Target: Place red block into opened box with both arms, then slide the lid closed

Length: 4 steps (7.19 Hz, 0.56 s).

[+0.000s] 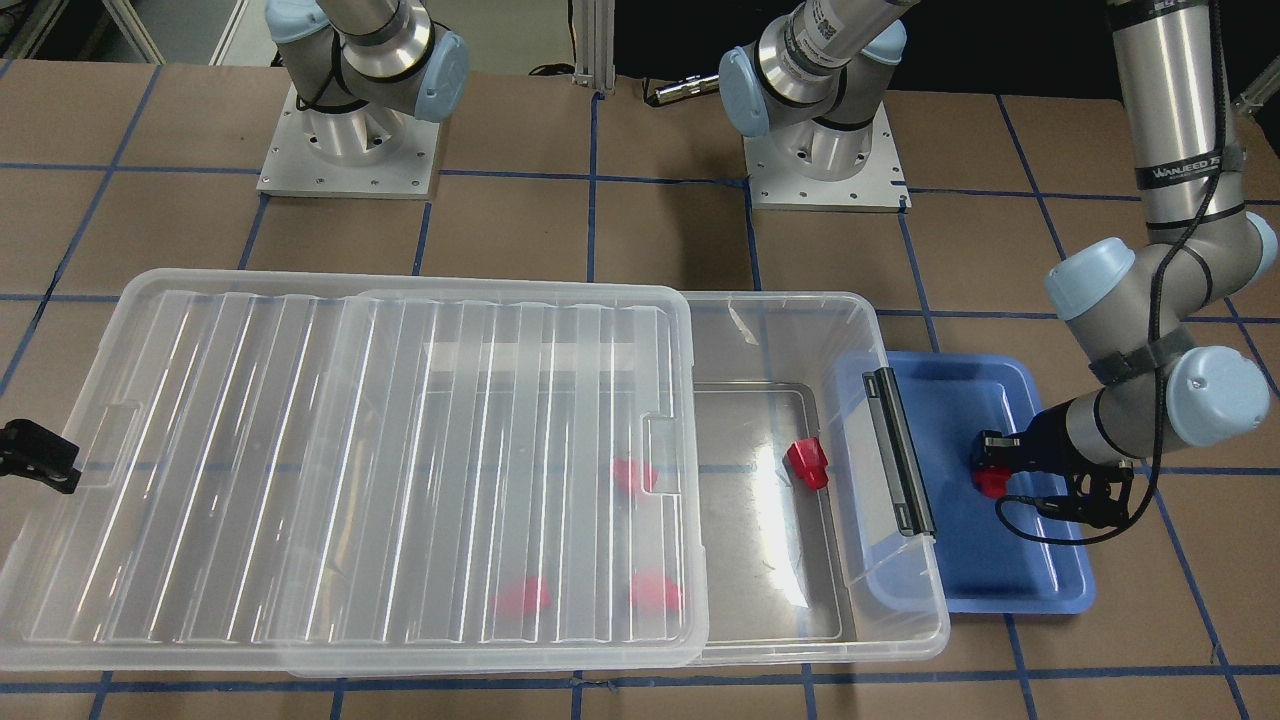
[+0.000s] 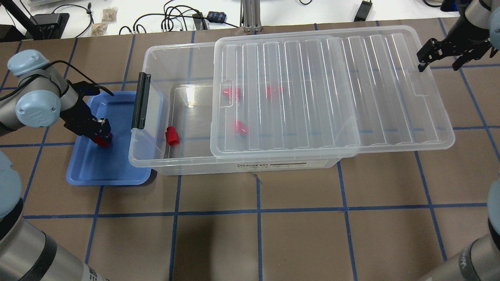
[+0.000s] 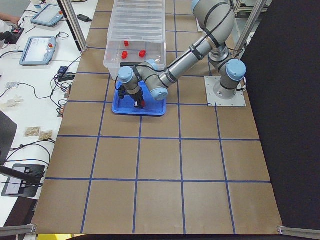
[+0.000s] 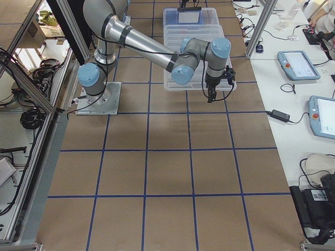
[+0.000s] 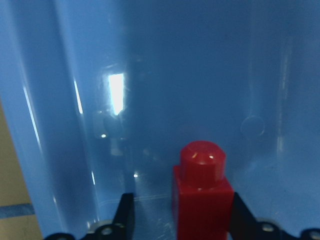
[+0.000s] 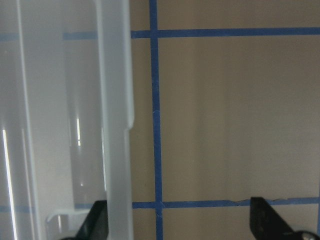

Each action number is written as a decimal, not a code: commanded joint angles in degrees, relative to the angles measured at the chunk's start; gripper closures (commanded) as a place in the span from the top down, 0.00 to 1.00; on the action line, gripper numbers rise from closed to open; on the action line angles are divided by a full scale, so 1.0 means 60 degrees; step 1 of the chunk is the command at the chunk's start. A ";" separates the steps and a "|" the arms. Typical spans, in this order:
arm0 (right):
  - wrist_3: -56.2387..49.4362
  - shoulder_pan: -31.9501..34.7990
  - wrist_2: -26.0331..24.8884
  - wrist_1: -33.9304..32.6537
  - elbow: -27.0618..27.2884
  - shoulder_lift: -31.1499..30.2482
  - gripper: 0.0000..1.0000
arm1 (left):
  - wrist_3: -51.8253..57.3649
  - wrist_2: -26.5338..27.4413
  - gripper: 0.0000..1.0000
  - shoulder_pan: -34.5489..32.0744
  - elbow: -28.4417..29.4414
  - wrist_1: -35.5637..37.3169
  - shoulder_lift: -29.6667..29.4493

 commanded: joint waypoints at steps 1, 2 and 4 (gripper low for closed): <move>-0.0102 -0.0156 -0.0006 0.0007 0.0004 -0.0047 1.00 | -0.0022 0.0006 0.00 0.0000 0.0131 0.0008 0.0037; -0.0102 -0.0156 -0.0006 0.0022 0.0004 -0.0047 1.00 | -0.0022 -0.0023 0.00 0.0000 0.0175 0.0007 0.0211; -0.0116 -0.0170 -0.0006 0.0066 -0.0099 -0.0062 1.00 | -0.0051 -0.0052 0.00 -0.0175 0.0700 -0.0124 0.0490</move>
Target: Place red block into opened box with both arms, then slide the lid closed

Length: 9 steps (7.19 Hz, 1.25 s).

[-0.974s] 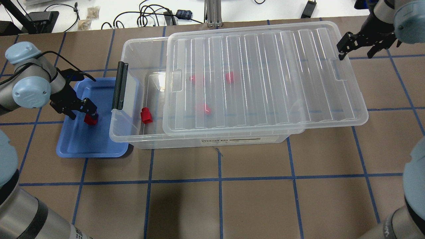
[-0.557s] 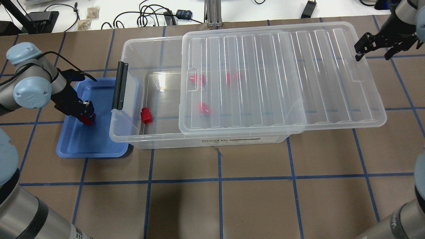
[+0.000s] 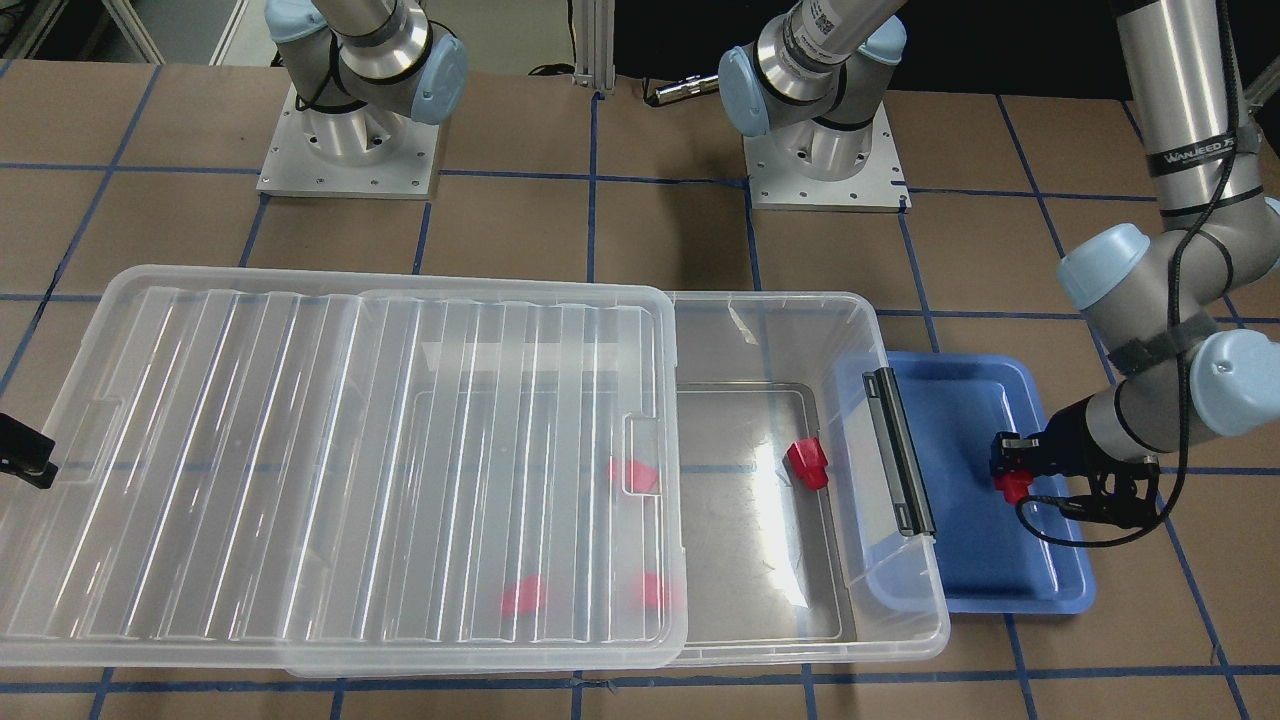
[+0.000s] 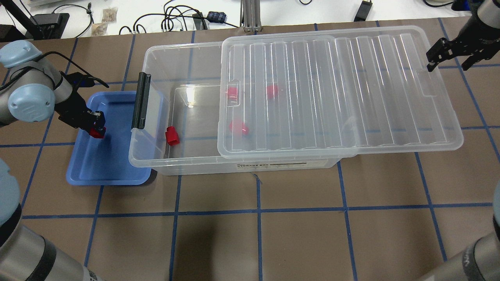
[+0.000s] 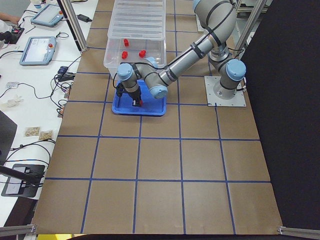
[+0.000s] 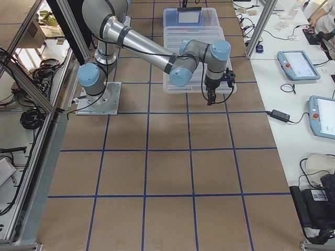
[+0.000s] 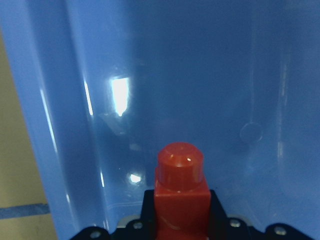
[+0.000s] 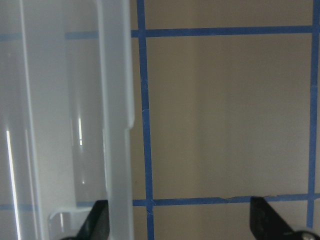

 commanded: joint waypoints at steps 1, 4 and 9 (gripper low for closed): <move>-0.0007 -0.0014 0.0000 0.0032 -0.0057 -0.0008 1.00 | -0.0147 -0.0002 0.00 -0.0279 0.0744 -0.0367 0.0344; 0.0066 0.0248 0.0131 0.0352 -0.0464 -0.0678 1.00 | -0.0613 -0.0031 0.00 -0.1199 0.2618 -0.2941 0.1310; 0.2929 0.2704 0.0001 0.3179 -0.0672 -0.2951 1.00 | -0.3700 -0.0763 0.00 -0.3673 0.2653 -0.3314 0.2046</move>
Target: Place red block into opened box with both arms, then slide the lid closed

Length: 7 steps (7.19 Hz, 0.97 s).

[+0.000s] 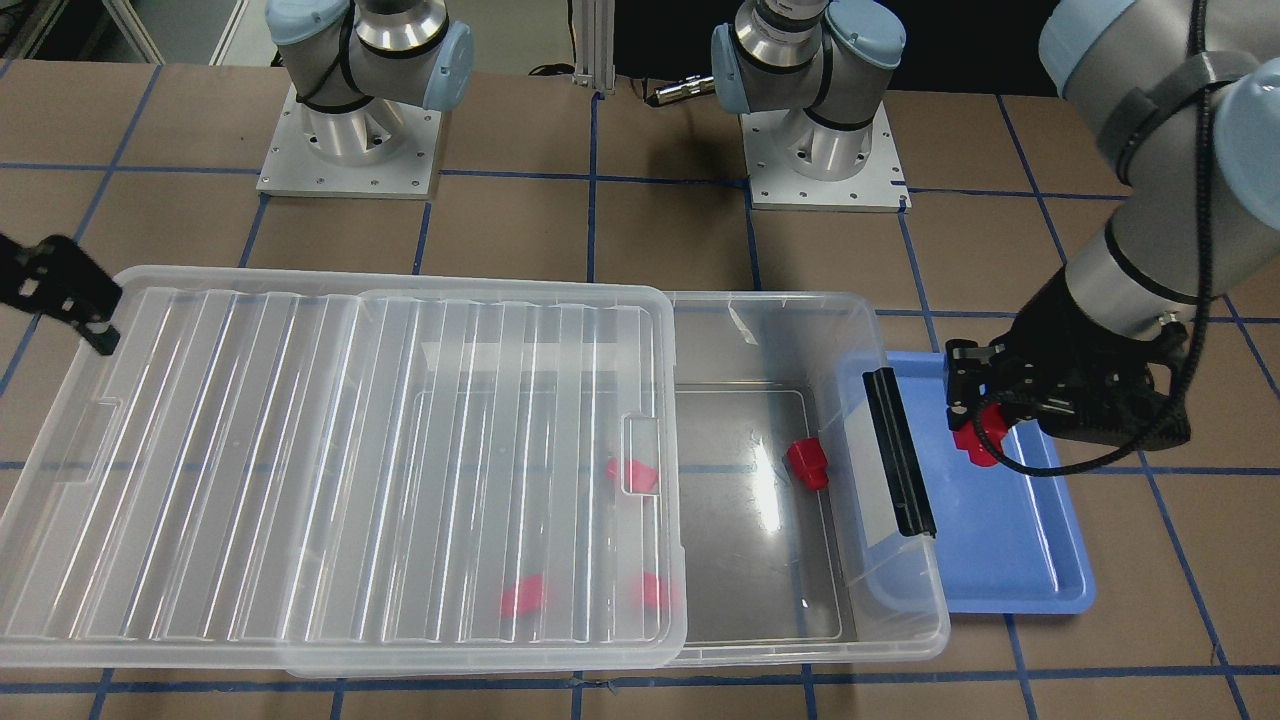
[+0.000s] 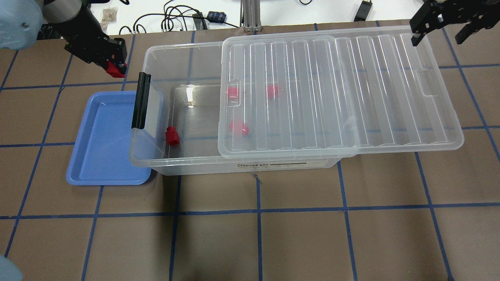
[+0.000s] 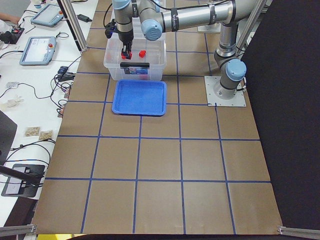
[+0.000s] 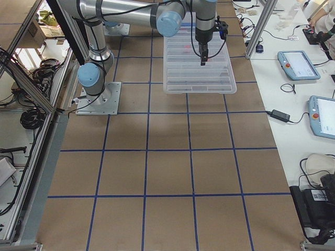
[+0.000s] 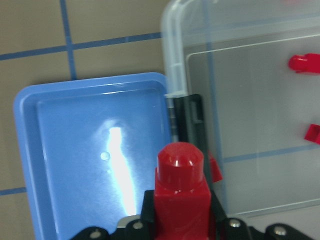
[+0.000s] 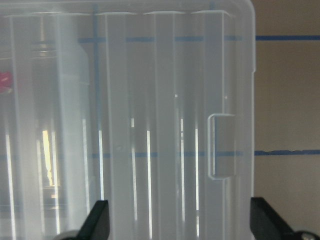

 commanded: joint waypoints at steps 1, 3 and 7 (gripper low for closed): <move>0.1299 0.1302 -0.0130 0.0528 0.0024 -0.0500 1.00 | -0.1589 -0.0060 0.00 -0.1268 -0.0104 0.0084 -0.0147; 0.1811 0.1424 -0.0057 0.0514 0.0213 -0.0617 1.00 | -0.2035 -0.0045 0.00 -0.1800 -0.0496 0.0114 -0.0295; 0.1756 0.1629 0.0046 0.0354 0.0652 -0.0720 1.00 | -0.2006 -0.0016 0.00 -0.1728 -0.2592 0.2048 -0.0426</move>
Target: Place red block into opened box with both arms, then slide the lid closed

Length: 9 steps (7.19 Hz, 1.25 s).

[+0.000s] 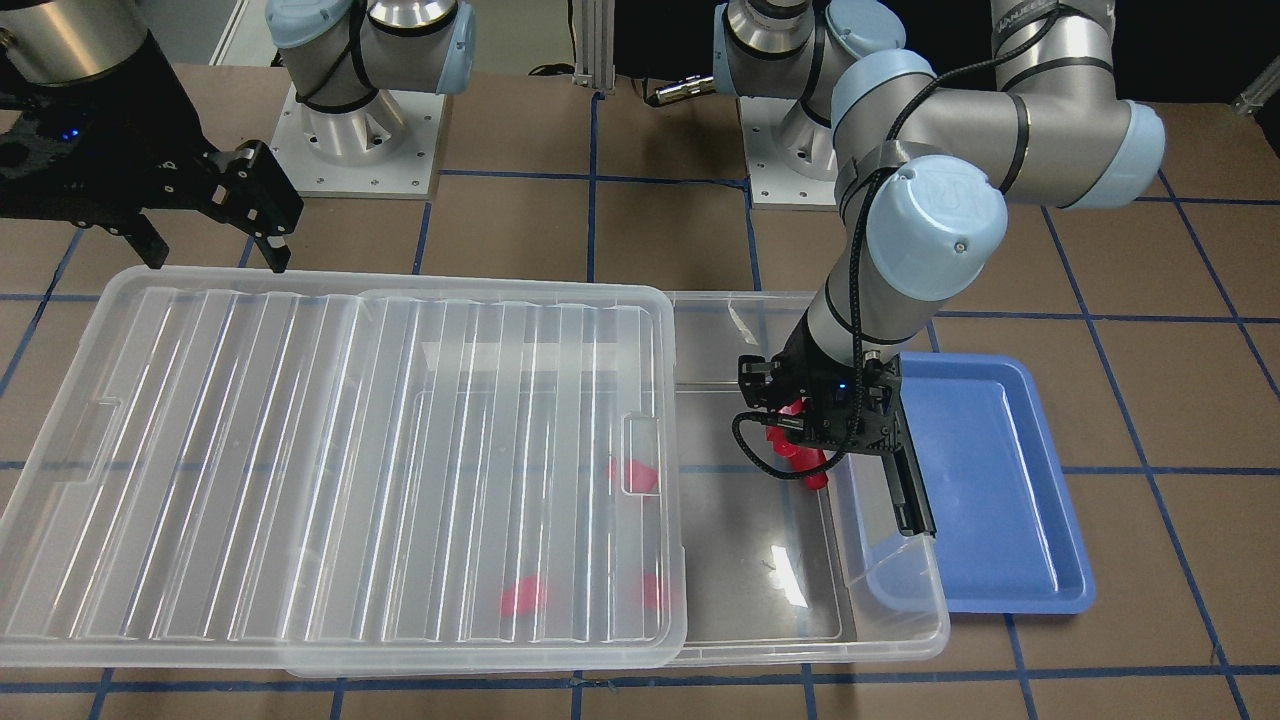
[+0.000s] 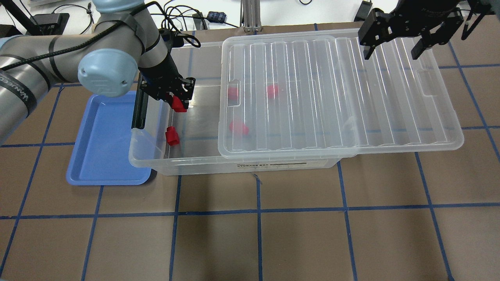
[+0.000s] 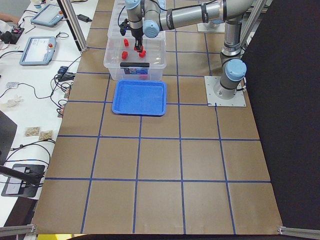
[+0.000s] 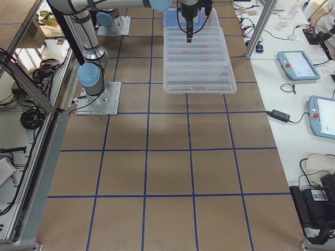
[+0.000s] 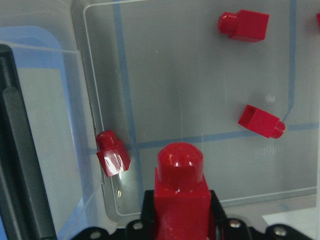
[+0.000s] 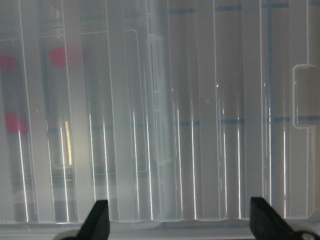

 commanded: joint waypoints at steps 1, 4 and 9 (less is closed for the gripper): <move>-0.0073 0.0093 -0.0012 -0.0142 0.0286 -0.0031 1.00 | -0.0042 -0.0020 0.00 0.0018 -0.0513 0.0304 -0.0271; -0.0016 0.0108 0.0002 -0.0142 0.0287 -0.0031 1.00 | -0.0027 -0.0021 0.00 0.0032 -0.0690 0.0727 -0.0872; -0.0103 0.0108 -0.0027 -0.0157 0.0287 -0.0016 1.00 | -0.0027 -0.0021 0.00 0.0032 -0.0938 0.0772 -0.1357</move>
